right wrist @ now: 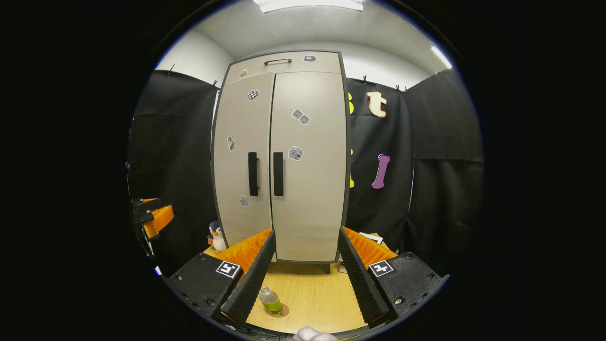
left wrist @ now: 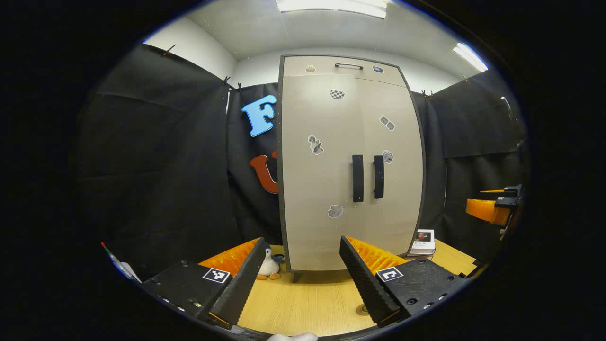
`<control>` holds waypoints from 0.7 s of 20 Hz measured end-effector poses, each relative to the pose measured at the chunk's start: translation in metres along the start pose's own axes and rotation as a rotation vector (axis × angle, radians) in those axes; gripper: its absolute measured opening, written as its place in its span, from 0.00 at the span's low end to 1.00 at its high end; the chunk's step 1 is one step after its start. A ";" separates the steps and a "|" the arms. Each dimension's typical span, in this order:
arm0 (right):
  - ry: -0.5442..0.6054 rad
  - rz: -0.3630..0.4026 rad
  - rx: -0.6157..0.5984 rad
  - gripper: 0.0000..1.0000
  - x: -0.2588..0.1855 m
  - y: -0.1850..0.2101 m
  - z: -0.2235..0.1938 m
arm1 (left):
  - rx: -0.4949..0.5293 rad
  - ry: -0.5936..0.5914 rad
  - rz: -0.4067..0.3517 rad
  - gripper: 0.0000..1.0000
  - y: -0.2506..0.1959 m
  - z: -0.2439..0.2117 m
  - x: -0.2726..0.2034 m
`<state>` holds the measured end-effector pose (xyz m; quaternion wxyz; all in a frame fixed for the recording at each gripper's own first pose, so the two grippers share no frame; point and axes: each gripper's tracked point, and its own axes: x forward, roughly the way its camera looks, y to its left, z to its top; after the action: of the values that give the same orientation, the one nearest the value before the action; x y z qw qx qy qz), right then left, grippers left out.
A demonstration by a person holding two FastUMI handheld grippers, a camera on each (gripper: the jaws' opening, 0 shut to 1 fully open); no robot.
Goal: Grasp the bottle in the cabinet with the left hand and place it on the coaster, then close the right door with the right hand and the left door with the left hand.
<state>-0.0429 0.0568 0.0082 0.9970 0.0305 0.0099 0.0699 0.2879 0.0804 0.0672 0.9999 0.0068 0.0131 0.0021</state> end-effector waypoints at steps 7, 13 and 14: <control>-0.011 0.011 0.000 0.81 0.008 0.000 0.006 | 0.000 0.001 -0.002 0.96 -0.004 0.002 0.009; -0.002 0.009 0.000 0.81 0.004 -0.007 0.003 | 0.006 -0.001 -0.007 0.96 -0.011 0.002 0.009; -0.001 0.009 -0.002 0.81 0.004 -0.008 0.003 | 0.003 -0.001 -0.008 0.96 -0.013 0.003 0.009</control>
<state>-0.0380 0.0495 0.0108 0.9968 0.0298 0.0090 0.0742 0.2968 0.0672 0.0697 0.9999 0.0083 0.0124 -0.0020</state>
